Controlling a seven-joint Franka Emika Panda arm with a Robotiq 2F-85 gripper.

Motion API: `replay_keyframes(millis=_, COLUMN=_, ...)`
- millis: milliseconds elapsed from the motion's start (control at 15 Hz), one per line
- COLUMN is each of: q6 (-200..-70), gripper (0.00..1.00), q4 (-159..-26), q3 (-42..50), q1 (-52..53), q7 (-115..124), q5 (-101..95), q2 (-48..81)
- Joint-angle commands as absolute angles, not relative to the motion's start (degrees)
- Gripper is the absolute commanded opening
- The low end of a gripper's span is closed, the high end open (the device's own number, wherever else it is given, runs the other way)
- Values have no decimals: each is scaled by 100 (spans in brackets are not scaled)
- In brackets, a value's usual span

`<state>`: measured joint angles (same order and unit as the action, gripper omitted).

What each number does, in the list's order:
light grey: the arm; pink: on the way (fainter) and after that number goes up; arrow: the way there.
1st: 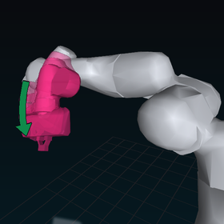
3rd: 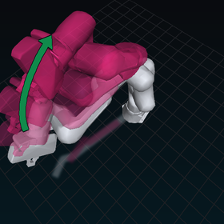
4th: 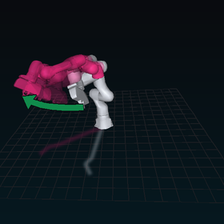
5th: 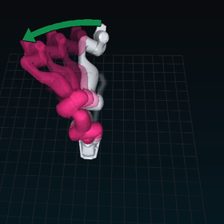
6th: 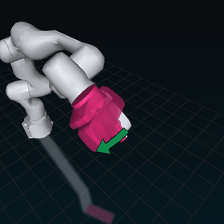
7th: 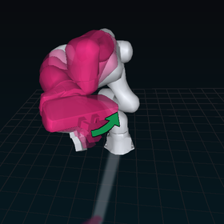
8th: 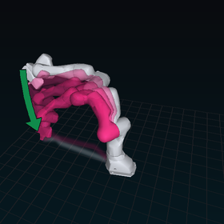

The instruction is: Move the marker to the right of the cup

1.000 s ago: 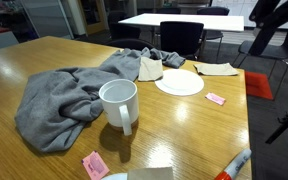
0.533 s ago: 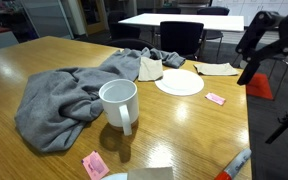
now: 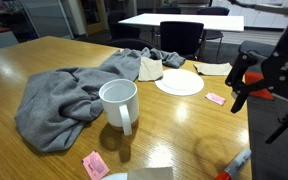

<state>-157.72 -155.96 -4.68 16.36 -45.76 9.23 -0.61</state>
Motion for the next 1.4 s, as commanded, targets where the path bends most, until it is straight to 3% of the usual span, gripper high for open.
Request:
replay_keyframes(millis=0, q6=-16164, gripper=100, q4=-15436, q3=-749, q1=1416, q7=-4408, q5=556, q2=404)
replay_keyframes(millis=1333, q6=-16452, gripper=100, q4=-14756, q3=-1116, q1=1118, q7=-3178, q5=-1227, q2=1763)
